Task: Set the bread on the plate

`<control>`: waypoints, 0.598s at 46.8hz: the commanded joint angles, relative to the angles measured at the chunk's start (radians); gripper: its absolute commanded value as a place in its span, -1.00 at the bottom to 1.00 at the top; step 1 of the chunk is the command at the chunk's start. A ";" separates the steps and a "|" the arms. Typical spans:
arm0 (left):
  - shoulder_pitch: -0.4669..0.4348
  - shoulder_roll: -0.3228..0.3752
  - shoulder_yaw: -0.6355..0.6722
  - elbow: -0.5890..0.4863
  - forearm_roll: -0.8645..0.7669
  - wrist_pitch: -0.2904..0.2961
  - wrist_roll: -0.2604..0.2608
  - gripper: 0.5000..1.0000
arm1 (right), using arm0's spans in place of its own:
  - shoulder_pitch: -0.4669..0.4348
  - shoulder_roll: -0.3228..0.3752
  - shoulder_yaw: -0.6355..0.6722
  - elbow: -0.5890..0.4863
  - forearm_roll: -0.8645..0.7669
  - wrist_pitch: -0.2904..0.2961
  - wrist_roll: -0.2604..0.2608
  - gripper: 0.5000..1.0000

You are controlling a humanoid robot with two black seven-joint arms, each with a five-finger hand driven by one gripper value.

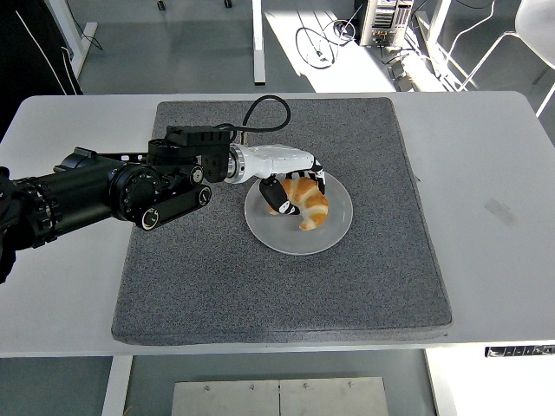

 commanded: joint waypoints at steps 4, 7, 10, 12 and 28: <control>-0.006 0.000 -0.006 -0.002 -0.013 -0.002 0.000 -0.15 | 0.000 0.000 0.000 0.000 0.000 0.000 0.000 1.00; -0.007 0.000 -0.008 -0.002 -0.016 -0.008 0.000 0.76 | 0.000 0.000 0.000 0.000 0.000 0.000 0.000 1.00; -0.009 0.000 -0.009 -0.002 -0.017 -0.009 0.001 0.89 | 0.000 0.000 0.000 0.000 0.000 0.000 -0.001 1.00; -0.011 0.000 -0.009 -0.002 -0.017 -0.011 0.003 0.90 | 0.000 0.000 0.000 0.000 0.000 0.000 -0.001 1.00; -0.052 0.000 -0.017 -0.009 -0.071 -0.049 0.008 0.92 | 0.000 0.000 0.000 0.000 0.000 0.000 0.000 1.00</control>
